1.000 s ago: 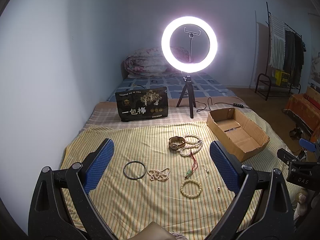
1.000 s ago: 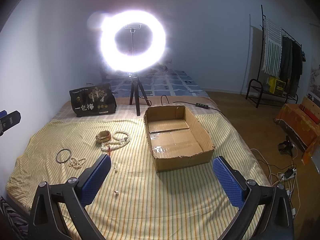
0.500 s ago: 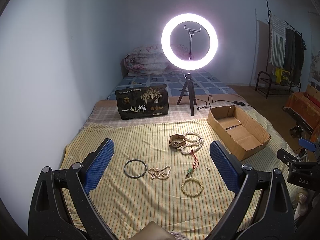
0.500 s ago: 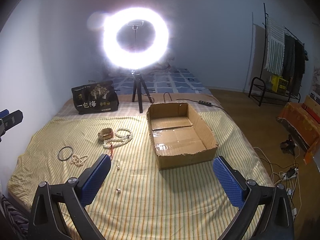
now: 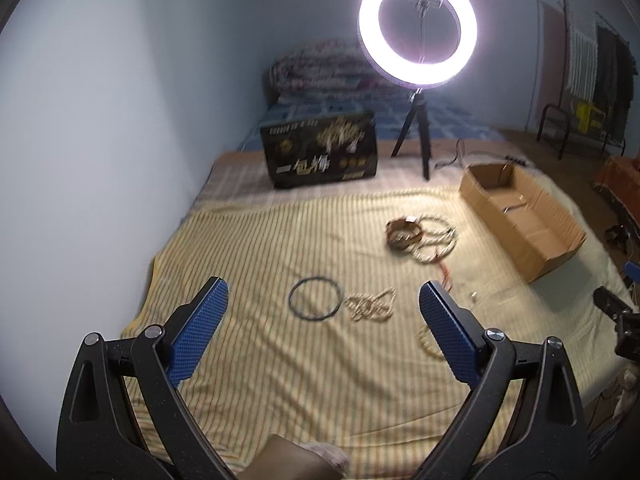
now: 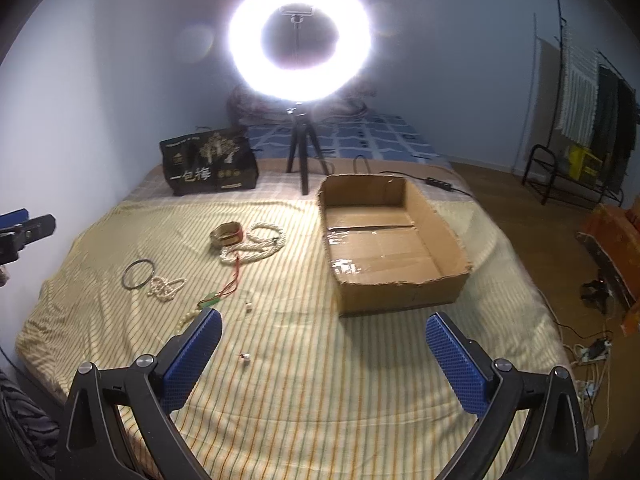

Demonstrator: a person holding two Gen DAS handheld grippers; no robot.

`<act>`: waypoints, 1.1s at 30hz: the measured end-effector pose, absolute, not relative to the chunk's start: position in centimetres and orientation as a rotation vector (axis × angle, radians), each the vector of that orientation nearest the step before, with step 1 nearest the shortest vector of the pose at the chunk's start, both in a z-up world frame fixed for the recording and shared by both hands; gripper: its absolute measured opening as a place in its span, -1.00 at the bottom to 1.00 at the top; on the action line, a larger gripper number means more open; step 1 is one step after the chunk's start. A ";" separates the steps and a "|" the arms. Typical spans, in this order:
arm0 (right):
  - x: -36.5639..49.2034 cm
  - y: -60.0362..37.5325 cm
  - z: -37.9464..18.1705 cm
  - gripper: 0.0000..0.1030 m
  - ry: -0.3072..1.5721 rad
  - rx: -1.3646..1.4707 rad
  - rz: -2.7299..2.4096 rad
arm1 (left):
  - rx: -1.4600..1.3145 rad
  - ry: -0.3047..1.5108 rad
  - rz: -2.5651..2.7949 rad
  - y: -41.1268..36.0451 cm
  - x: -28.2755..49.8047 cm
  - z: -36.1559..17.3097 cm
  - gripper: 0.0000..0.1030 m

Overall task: Organize jewelry
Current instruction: 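Move the left tool to the pearl necklace while the right tool approaches a pearl earring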

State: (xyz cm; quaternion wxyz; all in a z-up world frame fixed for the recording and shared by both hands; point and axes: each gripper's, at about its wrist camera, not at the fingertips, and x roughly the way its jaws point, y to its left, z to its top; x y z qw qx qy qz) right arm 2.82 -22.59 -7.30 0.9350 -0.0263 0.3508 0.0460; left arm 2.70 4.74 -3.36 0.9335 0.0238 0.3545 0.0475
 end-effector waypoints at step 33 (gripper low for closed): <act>13.5 -15.6 -16.4 -0.04 1.082 -0.157 0.446 | -0.111 1.143 -0.124 4.7 12.0 -13.2 0.09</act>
